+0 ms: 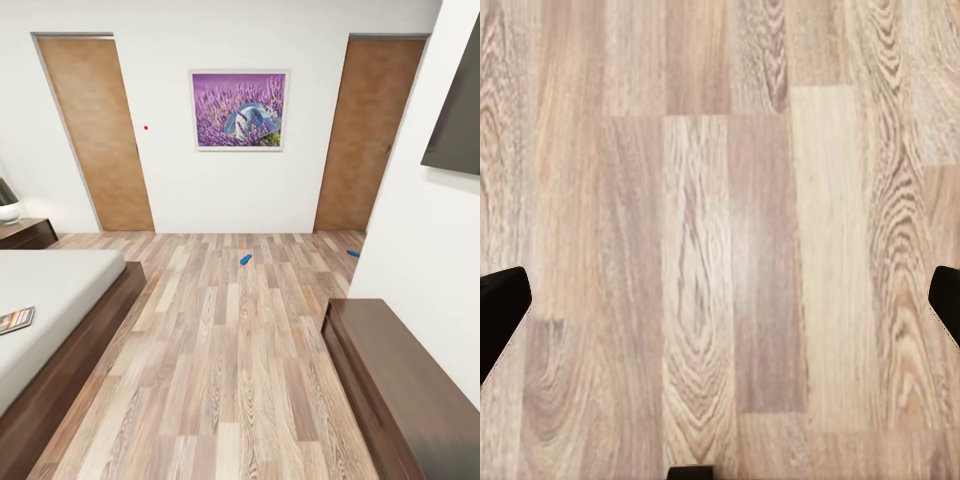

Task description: In the bedroom, move the book from the bed onto either nightstand, and place the two sandals side by side next to the bed.

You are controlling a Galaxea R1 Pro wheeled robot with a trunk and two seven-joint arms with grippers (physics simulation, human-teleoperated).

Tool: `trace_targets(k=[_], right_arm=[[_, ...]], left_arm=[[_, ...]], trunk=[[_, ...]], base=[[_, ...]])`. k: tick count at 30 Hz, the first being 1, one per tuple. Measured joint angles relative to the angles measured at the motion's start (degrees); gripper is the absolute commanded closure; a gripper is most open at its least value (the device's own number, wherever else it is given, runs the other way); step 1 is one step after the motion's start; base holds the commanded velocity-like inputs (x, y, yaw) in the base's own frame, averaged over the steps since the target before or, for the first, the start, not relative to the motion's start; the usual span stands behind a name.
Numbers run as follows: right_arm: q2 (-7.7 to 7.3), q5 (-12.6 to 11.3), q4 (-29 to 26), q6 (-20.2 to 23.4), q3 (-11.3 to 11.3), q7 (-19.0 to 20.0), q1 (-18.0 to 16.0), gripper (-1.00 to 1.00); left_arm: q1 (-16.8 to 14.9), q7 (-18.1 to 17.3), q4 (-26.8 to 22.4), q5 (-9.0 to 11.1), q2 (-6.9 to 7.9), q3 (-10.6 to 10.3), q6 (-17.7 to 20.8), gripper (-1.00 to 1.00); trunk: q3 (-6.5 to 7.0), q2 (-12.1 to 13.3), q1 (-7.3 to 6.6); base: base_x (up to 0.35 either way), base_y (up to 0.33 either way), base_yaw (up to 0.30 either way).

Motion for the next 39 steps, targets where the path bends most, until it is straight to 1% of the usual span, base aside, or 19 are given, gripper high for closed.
trace_targets(k=[39], right_arm=[[0.00, 0.1, 0.0, 0.0, 0.0, 0.0, 0.0, -1.00]], left_arm=[[0.0, 0.0, 0.0, 0.1, 0.00, 0.1, 0.0, -1.00]], trunk=[[0.00, 0.0, 0.00]], base=[[0.328, 0.000, 0.000]])
